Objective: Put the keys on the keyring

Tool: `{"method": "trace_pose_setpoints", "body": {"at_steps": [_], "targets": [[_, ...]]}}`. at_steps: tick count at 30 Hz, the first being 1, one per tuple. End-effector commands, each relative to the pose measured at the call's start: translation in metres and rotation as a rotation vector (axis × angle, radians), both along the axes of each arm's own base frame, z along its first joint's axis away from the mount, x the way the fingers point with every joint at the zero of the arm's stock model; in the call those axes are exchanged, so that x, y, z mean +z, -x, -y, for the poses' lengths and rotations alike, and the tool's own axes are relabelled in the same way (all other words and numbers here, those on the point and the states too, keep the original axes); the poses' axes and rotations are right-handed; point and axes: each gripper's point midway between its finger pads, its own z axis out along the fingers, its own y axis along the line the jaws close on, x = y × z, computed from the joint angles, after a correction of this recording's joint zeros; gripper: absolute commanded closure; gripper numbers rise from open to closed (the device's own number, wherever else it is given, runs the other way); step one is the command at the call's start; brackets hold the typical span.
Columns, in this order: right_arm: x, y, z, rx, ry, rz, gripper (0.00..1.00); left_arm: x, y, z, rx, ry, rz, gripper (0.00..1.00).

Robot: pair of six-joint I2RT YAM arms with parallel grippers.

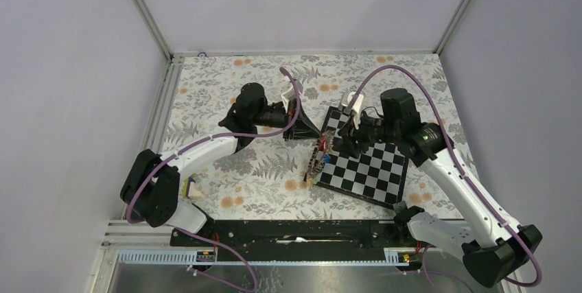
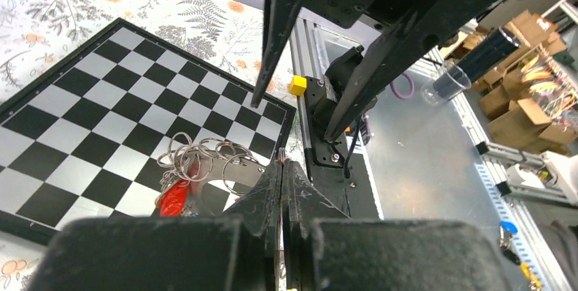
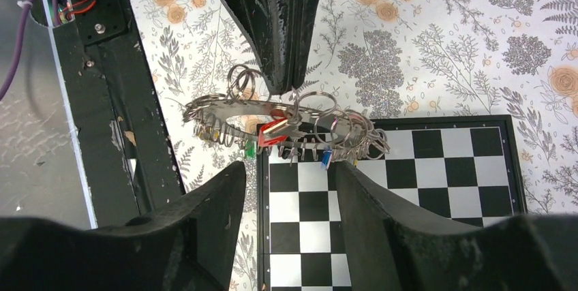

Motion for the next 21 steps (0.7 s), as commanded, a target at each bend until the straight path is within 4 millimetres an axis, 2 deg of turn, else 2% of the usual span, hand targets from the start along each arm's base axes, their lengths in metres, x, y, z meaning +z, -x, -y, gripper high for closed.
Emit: {"method": "trace_pose_setpoints", "body": {"at_steps": [1,9,21], "targets": [[0.015,0.0,-0.004,0.011,-0.09,0.036,0.41,0.057,-0.003,-0.002,0.046,0.109,0.021,1.0],[0.018,0.001,-0.013,0.052,-0.129,0.011,0.41,0.087,-0.001,-0.015,0.106,0.308,-0.132,1.0],[0.019,-0.008,-0.021,0.05,-0.143,-0.024,0.42,0.078,-0.001,-0.016,0.126,0.315,-0.177,1.0]]}}
